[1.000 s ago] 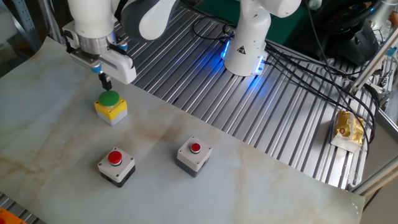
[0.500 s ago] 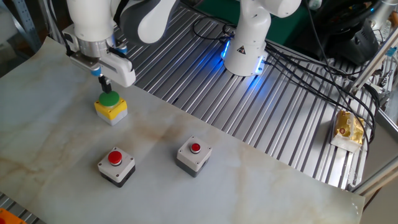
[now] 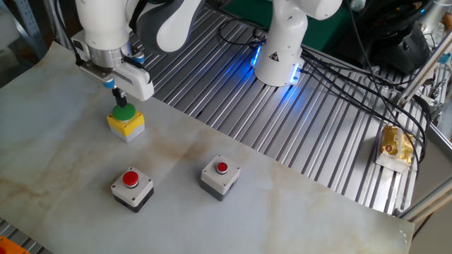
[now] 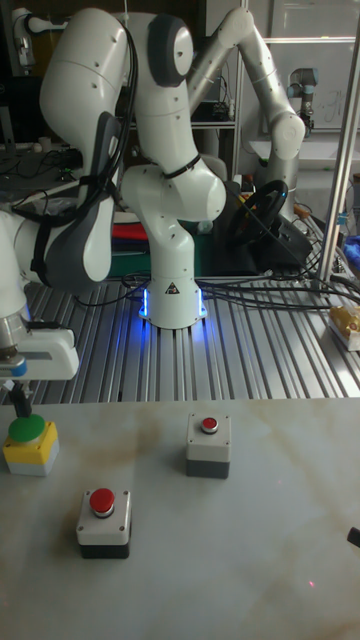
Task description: Press three buttons from left to right in sequence
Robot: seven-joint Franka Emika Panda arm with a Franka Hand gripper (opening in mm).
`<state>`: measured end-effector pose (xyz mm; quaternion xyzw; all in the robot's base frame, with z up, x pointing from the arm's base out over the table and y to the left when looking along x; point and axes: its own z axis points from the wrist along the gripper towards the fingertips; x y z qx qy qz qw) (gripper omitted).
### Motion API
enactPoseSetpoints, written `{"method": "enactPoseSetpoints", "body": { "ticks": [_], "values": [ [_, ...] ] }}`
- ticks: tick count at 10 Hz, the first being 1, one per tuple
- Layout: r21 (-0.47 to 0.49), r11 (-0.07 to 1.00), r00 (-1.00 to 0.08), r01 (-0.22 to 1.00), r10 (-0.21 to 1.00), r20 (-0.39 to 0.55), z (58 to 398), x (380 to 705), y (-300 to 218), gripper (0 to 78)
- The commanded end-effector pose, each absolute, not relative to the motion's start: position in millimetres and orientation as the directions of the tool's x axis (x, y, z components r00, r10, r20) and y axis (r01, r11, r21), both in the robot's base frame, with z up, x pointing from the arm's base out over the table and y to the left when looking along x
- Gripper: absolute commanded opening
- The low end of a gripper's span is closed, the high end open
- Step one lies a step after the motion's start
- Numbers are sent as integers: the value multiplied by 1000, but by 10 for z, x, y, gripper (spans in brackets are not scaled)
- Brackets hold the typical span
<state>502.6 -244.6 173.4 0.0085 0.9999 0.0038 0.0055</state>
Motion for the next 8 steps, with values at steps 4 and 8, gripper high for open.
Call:
{"method": "enactPoseSetpoints", "body": {
  "ticks": [4,8],
  "values": [
    [6,1000,-1000,14,14,-15,1704,5068,-2462,0],
    [6,1000,-1000,17,17,-19,1630,5073,-2464,0]
  ]
}}
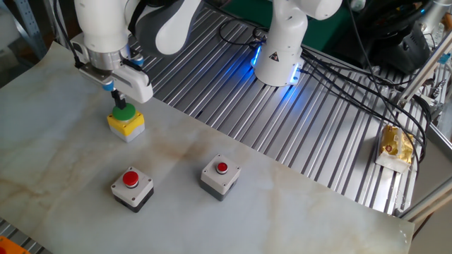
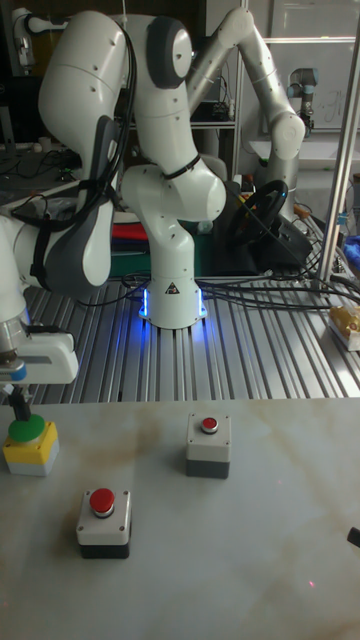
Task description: Press three buttons from left to right in sequence
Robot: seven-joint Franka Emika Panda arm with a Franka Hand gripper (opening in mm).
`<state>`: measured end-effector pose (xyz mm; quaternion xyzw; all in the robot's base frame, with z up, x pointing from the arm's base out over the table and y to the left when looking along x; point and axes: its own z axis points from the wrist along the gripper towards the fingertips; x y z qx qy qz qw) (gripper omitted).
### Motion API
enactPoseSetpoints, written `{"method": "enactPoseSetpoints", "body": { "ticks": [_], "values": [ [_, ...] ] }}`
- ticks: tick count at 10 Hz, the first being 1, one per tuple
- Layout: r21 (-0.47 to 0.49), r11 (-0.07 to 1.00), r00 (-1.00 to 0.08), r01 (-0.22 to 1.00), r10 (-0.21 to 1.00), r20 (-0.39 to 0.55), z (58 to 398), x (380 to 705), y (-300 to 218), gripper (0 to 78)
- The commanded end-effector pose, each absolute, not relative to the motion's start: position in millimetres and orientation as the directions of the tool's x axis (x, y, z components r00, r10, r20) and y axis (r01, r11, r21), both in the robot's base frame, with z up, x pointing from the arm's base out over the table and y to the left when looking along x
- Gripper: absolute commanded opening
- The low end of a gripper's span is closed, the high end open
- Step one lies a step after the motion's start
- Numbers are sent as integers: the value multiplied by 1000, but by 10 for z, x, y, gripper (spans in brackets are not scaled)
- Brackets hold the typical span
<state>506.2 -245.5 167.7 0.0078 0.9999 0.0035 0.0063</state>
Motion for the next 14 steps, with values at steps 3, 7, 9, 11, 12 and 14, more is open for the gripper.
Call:
{"method": "enactPoseSetpoints", "body": {
  "ticks": [3,7,9,11,12,14],
  "values": [
    [9,1000,-1000,15,15,-22,1604,5060,-2497,0],
    [11,1000,-1000,15,15,-23,1589,5032,-2538,0],
    [10,1000,-999,18,18,-27,1577,5014,-2535,0],
    [10,1000,-999,22,22,-29,1554,4988,-2515,0],
    [10,1000,-999,21,22,-32,1530,4982,-2510,0],
    [10,1000,-999,17,18,-34,1510,4982,-2512,0]
  ]
}}
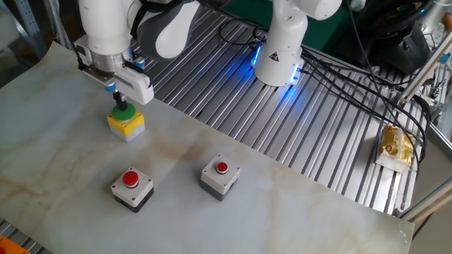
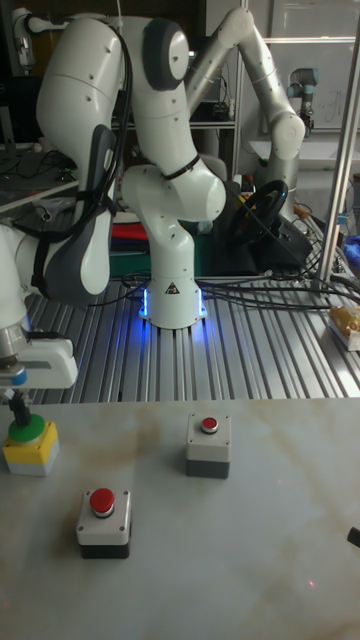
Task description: Press three buttons from left to right in sequence
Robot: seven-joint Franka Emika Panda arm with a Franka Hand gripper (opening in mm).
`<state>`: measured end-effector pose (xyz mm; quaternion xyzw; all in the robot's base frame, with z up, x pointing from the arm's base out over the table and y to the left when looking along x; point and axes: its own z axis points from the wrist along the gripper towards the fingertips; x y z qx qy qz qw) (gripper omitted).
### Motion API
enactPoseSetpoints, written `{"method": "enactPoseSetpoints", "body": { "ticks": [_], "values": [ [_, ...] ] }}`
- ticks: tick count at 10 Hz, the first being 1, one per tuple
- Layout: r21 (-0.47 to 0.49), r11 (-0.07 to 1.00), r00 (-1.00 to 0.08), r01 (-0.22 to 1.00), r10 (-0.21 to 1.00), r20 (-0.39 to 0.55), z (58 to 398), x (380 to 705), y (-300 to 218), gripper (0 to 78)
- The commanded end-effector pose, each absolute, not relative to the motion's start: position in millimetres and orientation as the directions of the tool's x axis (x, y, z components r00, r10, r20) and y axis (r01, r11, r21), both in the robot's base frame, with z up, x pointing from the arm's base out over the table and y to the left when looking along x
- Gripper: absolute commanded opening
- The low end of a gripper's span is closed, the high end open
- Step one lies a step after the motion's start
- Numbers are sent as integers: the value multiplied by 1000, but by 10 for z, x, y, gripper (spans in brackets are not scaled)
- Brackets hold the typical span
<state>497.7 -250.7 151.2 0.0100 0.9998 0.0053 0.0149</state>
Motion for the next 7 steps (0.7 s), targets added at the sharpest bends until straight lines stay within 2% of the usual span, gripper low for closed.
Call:
{"method": "enactPoseSetpoints", "body": {
  "ticks": [1,7],
  "values": [
    [10,1000,-999,17,17,-35,1509,4982,-2512,0],
    [11,1000,-999,19,19,-34,1471,4984,-2511,0]
  ]
}}
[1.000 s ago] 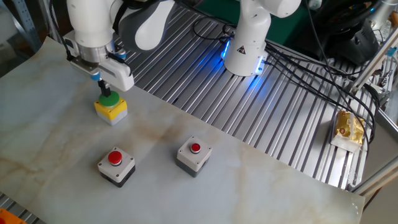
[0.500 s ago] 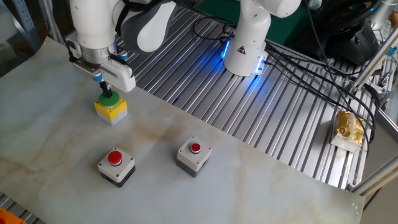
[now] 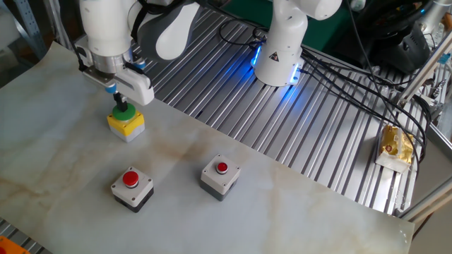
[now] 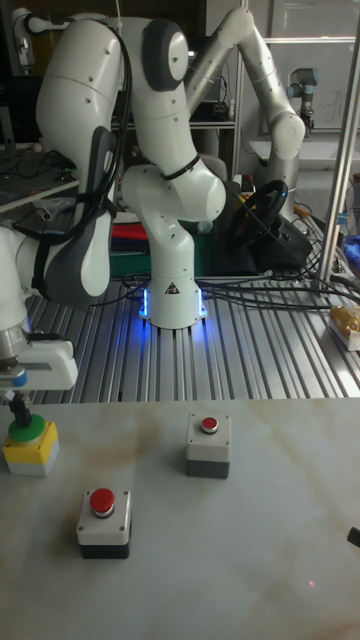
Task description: Press three buttons from left to right in sequence
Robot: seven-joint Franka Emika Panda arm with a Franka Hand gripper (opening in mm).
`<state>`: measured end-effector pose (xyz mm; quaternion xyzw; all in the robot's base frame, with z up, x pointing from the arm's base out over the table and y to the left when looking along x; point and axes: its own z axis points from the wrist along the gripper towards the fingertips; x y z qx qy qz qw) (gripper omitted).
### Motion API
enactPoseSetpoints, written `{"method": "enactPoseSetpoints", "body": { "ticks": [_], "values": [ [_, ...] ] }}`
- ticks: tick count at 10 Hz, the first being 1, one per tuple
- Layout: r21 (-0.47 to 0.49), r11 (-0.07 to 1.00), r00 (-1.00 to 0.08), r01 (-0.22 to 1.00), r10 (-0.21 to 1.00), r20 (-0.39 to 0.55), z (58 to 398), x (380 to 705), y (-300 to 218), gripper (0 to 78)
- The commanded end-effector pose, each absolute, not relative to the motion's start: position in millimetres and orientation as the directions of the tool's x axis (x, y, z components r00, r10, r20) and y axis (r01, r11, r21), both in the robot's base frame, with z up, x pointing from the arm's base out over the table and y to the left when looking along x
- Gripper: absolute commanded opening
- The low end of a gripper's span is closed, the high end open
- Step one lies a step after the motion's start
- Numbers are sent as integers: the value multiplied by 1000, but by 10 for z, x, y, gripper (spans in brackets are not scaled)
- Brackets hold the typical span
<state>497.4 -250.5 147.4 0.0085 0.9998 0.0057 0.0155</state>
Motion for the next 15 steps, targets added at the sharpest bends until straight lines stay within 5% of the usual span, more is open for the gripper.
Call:
{"method": "enactPoseSetpoints", "body": {
  "ticks": [1,10,15],
  "values": [
    [11,1000,-999,20,20,-34,1458,4984,-2510,0],
    [26,999,-999,27,28,-36,1340,4985,-2504,0],
    [24,999,-999,26,26,-20,1777,4967,-2499,0]
  ]
}}
